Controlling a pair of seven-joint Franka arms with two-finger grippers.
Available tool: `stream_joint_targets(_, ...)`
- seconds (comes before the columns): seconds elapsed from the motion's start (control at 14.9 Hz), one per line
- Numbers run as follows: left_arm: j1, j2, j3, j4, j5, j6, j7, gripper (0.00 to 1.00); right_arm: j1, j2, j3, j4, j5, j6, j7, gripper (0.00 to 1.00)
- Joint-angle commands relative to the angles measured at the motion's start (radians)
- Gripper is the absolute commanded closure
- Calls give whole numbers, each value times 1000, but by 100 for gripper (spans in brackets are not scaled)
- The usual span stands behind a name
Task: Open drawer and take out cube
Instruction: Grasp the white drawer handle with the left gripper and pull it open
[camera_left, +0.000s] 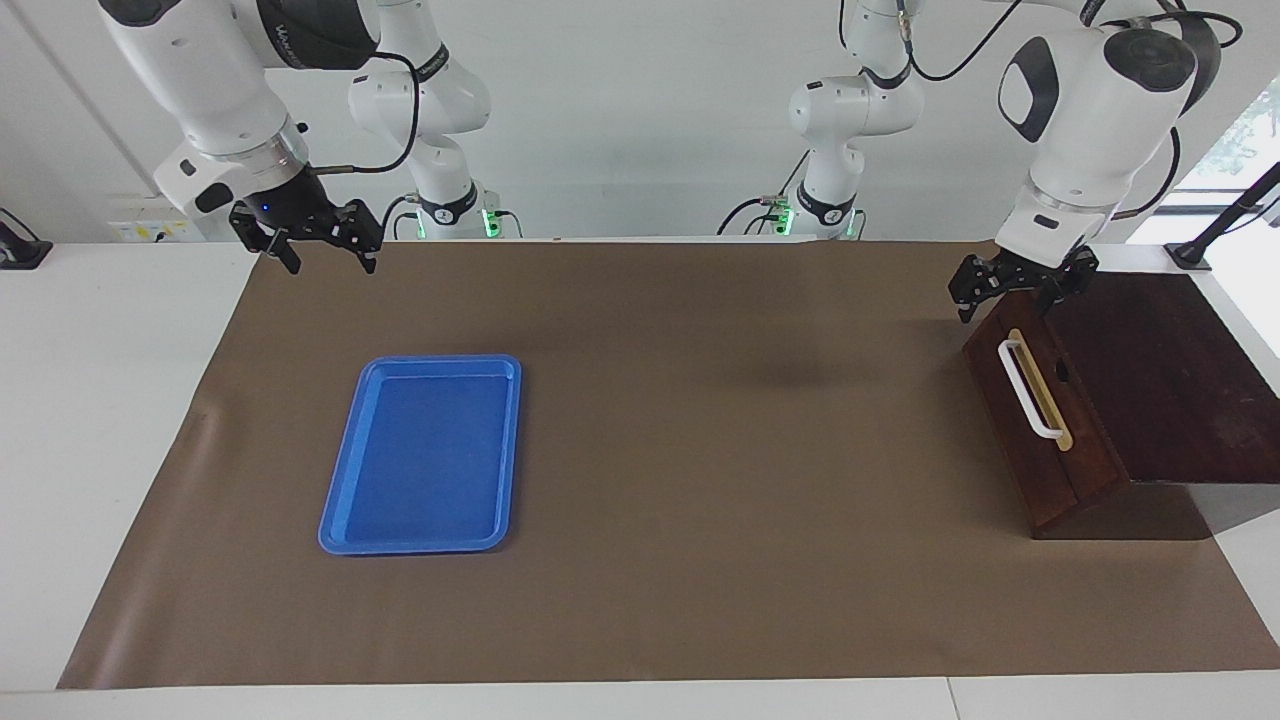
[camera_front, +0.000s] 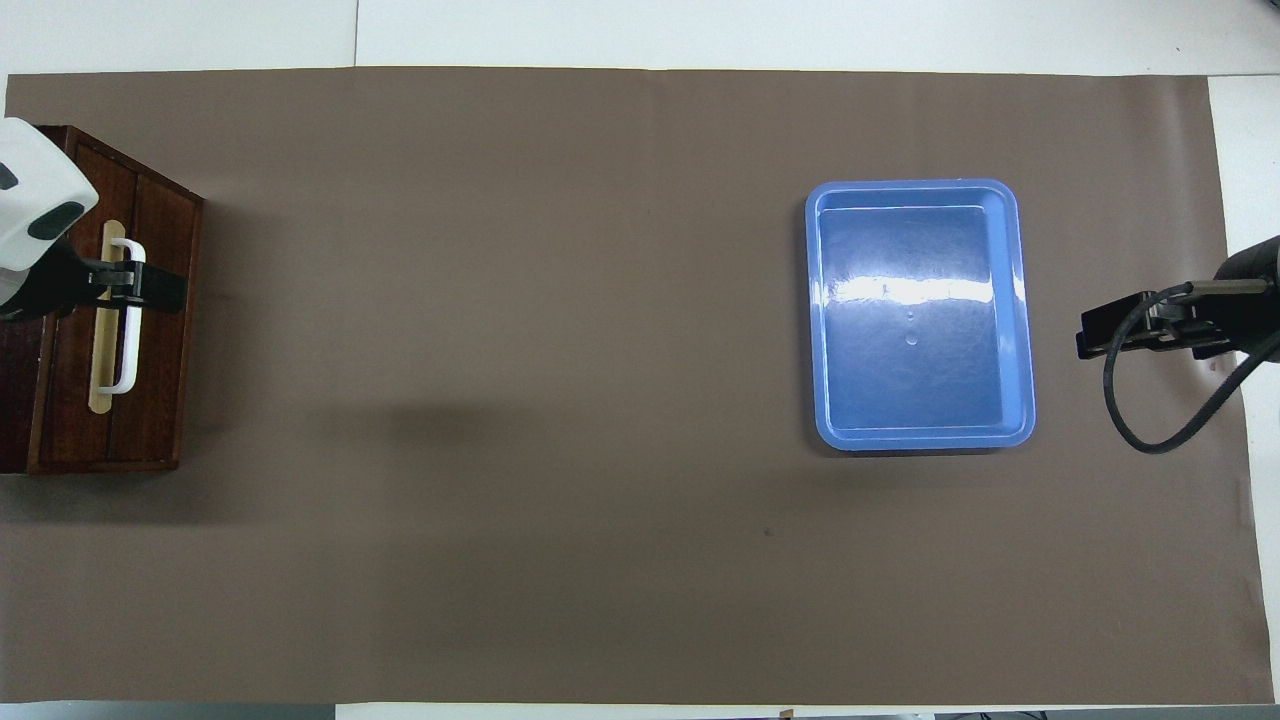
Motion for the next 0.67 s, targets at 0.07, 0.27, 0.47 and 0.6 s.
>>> stream_joint_targets(0.07, -20, 47, 5, -96, 191, 157, 1, 0, -15, -11, 8, -14, -13, -3, -13, 0)
stream_joint_targets(0.27, -25, 97, 5, -100, 236, 211, -39, 0, -15, -11, 10, -14, -13, -3, -13, 0)
stream_joint_targets(0.47, -28, 133, 5, -104, 304, 226, -50, 0, -15, -11, 10, -13, -13, -3, -13, 0)
stream_joint_targets(0.6, -11, 136, 6, -141, 316, 289, -51, 0, -15, -11, 8, -14, -13, -3, -13, 0)
